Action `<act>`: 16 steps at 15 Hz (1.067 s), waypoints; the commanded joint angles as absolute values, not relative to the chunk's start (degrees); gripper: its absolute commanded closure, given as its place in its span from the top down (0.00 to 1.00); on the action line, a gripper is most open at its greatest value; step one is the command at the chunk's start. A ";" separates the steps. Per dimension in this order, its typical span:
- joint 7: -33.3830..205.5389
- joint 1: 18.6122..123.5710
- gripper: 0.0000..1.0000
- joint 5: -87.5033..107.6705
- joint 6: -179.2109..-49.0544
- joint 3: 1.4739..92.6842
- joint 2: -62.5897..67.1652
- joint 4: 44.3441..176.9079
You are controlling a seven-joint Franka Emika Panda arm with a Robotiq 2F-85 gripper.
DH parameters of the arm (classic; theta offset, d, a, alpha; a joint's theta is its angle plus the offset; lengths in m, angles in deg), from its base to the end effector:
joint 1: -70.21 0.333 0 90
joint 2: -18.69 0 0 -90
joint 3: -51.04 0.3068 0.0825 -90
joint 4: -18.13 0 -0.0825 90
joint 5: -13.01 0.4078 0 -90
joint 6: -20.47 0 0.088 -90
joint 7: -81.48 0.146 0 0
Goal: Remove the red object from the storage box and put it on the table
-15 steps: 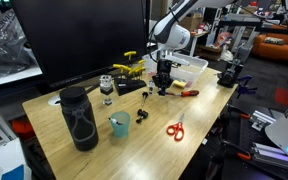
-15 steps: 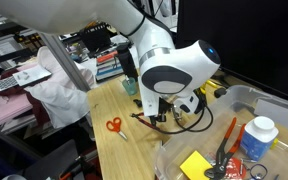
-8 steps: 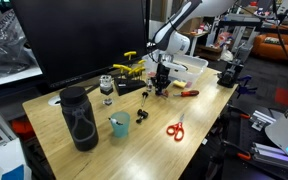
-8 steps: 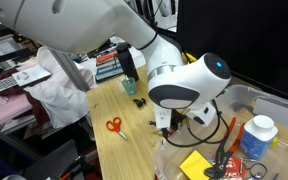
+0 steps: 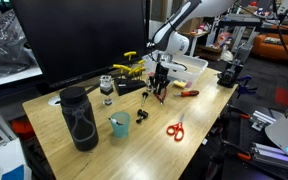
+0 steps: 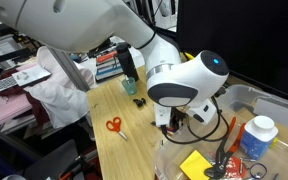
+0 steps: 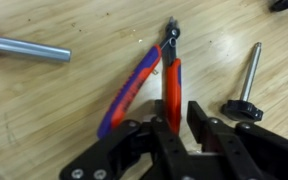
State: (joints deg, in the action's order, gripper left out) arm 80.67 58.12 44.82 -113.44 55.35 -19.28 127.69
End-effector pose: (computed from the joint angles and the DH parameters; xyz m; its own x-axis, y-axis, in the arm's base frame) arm 0.5979 -0.0554 0.0675 0.8290 -0.4706 -0.3022 -0.5538 -0.7658 -0.3269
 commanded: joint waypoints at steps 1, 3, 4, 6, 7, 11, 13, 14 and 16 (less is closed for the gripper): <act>80.77 59.16 0.61 44.78 -115.49 54.64 -20.00 127.30; 80.69 58.87 0.49 44.98 -113.64 55.03 -19.32 127.26; 80.70 58.92 0.56 44.97 -113.81 55.05 -19.32 127.24; 80.71 58.93 0.61 44.96 -113.94 55.06 -19.32 127.24; 80.71 58.93 0.86 44.96 -113.94 55.05 -19.32 127.24; 80.29 59.23 1.00 44.51 -115.46 54.85 -16.91 128.82; 80.29 59.22 1.00 44.17 -114.87 54.71 -14.87 129.68; 80.21 59.28 1.00 44.10 -114.79 54.68 -13.56 130.31; 79.27 59.16 1.00 44.33 -114.64 54.88 -10.73 131.68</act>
